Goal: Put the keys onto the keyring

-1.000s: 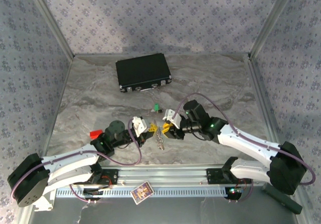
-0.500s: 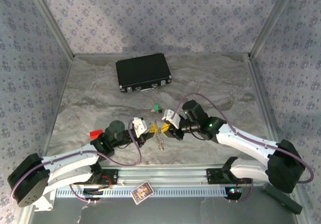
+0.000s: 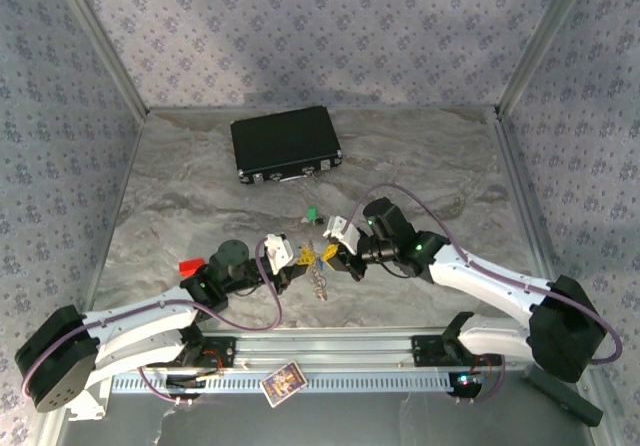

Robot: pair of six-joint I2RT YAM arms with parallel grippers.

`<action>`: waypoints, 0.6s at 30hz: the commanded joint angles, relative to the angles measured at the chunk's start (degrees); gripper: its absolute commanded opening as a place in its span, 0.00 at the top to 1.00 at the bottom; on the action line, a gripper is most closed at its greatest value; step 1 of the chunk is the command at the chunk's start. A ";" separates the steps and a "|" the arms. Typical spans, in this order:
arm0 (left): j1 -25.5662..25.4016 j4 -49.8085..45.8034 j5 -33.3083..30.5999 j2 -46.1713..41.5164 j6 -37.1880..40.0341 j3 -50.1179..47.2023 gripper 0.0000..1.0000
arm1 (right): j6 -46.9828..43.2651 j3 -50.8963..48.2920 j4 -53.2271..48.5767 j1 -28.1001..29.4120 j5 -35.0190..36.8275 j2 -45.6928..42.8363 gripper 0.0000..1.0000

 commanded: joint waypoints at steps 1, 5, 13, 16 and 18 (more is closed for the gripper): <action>-0.51 3.18 2.33 -0.74 1.03 1.41 1.00 | 0.16 1.45 -0.16 -0.80 -2.15 1.46 1.00; -0.54 3.93 2.89 0.15 1.11 1.92 1.00 | 0.20 1.35 -0.18 -0.85 -4.51 3.83 1.00; -0.55 4.20 3.07 1.33 1.24 2.38 1.00 | 0.36 0.43 0.54 -1.00 -2.80 2.05 0.75; -0.48 4.60 3.16 1.46 0.98 2.20 1.00 | -1.38 -1.80 2.59 -1.18 -2.20 -1.26 0.66; -0.54 5.39 3.35 1.72 0.44 1.94 1.00 | -1.90 -3.85 6.57 -0.98 -3.36 -3.18 0.66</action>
